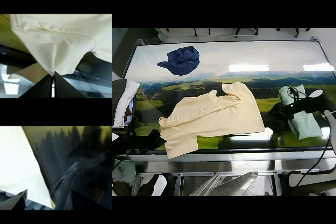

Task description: Fold the shirts.

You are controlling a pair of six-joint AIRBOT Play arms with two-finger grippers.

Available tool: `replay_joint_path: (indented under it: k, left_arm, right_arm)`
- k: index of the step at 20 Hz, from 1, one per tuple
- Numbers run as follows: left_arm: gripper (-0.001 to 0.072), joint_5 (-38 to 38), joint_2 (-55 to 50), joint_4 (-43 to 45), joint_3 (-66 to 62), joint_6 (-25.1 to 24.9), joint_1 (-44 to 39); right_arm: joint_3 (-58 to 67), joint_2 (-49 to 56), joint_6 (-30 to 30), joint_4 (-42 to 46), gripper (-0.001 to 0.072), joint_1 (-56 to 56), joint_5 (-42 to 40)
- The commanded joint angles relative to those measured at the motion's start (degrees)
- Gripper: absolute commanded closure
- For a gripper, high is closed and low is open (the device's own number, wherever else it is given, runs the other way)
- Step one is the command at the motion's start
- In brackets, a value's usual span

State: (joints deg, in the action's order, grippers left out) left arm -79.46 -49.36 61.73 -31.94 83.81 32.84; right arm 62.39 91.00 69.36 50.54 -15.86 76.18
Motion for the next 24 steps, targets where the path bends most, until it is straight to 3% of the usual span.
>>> replay_joint_path:
  k: [1, 8, 9, 10, 11, 16, 21, 24]
  left_arm:
    - [0.0689, -0.52, 0.13, 0.0, 0.02, 0.09, 0.17]
    - [0.0689, -0.94, 0.13, -0.61, 0.0, 0.09, 0.02]
    - [0.0689, -0.85, 0.13, -1.18, 0.0, 0.07, -0.59]
    - [0.0689, -0.66, 0.15, -2.01, 0.0, 0.02, -1.62]
    - [0.0689, -0.52, 0.15, -2.89, 0.0, -0.52, -3.1]
    - [0.0689, -3.32, 0.22, -2.95, -7.1, -2.34, -8.28]
    - [0.0689, -7.34, 4.9, -4.74, -24.26, -1.25, -13.38]
    - [0.069, -10.49, 11.1, -4.26, -35.15, 1.03, -16.48]
  right_arm:
    - [-2.69, 1.57, -2.1, -1.55, 0.0119, 3.45, -0.87]
    - [-8.24, 1.55, -2.14, -2.21, 0.0121, 11.26, -2.38]
    - [-8.31, 1.53, -2.16, -2.38, 0.0233, 12.72, -2.56]
    - [-8.26, 1.18, -2.21, -2.43, 0.0543, 13.75, -2.82]
    - [-8.24, 0.31, -2.58, -2.38, 0.0692, 14.21, -3.28]
    - [-8.22, -14.53, 1.46, 3.41, 0.0693, 13.75, -3.17]
    - [-7.28, -39.52, 11.26, 7.56, 0.0693, 13.75, -2.14]
    - [-1.25, -52.09, 16.31, 14.84, 0.0693, 13.7, -1.68]
